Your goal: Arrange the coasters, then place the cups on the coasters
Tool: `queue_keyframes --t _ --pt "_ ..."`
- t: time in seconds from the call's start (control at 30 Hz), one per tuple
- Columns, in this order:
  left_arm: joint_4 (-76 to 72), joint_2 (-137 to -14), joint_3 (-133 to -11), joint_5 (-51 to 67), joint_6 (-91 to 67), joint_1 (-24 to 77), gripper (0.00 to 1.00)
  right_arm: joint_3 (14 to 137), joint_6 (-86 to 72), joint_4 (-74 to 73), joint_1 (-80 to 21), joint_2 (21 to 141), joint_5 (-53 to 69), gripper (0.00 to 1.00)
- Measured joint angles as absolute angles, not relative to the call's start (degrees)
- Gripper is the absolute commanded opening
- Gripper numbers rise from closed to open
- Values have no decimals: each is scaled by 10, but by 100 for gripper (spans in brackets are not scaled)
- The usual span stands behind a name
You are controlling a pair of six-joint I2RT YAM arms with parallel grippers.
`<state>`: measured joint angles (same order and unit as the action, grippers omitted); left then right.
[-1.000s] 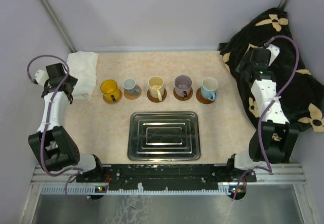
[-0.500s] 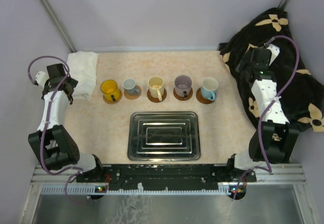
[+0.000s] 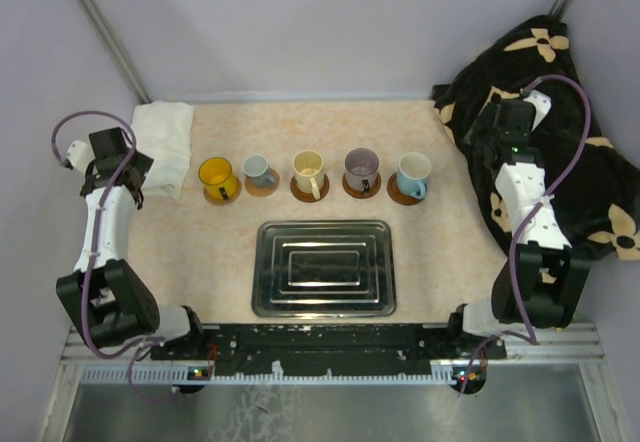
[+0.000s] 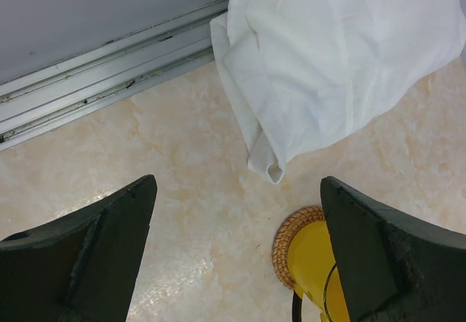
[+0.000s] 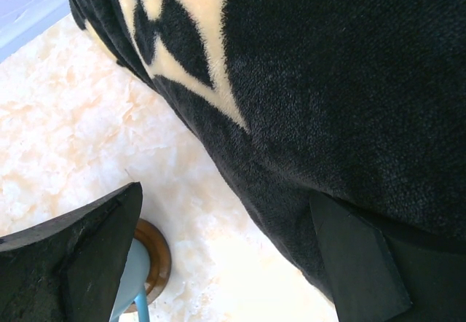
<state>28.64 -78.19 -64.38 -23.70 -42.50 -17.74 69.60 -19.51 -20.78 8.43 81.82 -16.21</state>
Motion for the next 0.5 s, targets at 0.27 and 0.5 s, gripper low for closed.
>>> queue_keyframes --t 0.27,0.5 --pt "266 -762 -611 -233 -410 -177 100 696 -195 -207 84 818 -159 99" --pt "253 -749 -590 -231 -400 -177 100 685 -195 -196 84 814 -157 99"
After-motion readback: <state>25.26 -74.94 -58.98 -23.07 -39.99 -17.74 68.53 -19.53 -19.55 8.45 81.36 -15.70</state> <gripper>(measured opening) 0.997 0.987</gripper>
